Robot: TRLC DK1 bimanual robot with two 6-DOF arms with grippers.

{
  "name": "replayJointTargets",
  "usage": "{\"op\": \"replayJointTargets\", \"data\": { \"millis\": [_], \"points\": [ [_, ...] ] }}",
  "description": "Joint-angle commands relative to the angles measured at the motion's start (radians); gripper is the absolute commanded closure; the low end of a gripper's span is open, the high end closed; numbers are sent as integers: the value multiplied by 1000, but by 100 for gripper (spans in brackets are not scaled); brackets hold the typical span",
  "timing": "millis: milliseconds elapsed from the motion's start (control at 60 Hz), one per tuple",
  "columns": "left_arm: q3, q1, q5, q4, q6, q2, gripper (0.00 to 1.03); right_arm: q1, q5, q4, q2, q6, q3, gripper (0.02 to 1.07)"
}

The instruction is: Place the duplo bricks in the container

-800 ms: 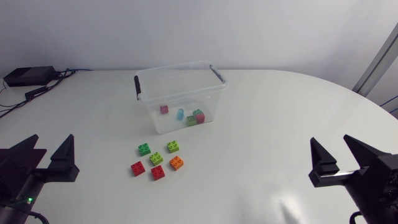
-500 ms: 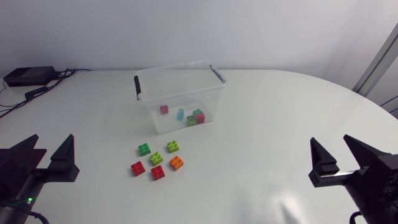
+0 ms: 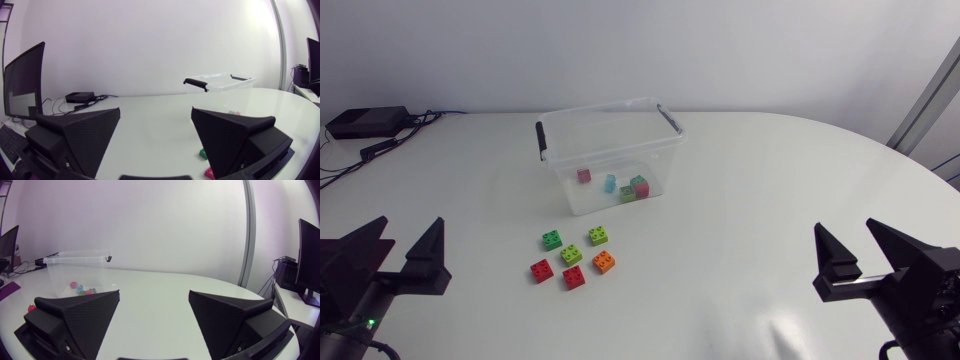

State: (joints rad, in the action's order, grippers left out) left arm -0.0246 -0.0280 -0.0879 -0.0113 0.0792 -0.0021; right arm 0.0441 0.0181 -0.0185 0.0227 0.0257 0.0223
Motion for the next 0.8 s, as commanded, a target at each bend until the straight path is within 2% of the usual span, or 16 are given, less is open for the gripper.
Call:
{"op": "replayJointTargets", "data": {
  "millis": [0, 117, 233, 467, 633, 717, 783],
  "points": [
    [-26, -12, -6, -18, 2, -12, 4, 2, -6, 5, 5, -21, -18, 7],
    [-52, -16, -6, -21, 2, -7, 5, 2, -6, 3, 23, -21, 2, 7],
    [-109, -29, -6, -22, -1, 79, 7, 2, -4, 14, 98, -23, 54, 7],
    [-253, -82, -6, -33, -22, 355, 7, 59, 11, -1, 461, -63, 251, 7],
    [-459, -90, -6, -190, 2, 726, 7, 192, -41, 2, 640, -98, 343, 7],
    [-549, -89, -6, -266, 90, 898, 7, 234, -43, 2, 714, -113, 381, 7],
    [-587, -95, -6, -286, 131, 996, 7, 264, -43, -1, 790, -129, 415, 7]
  ]
}}
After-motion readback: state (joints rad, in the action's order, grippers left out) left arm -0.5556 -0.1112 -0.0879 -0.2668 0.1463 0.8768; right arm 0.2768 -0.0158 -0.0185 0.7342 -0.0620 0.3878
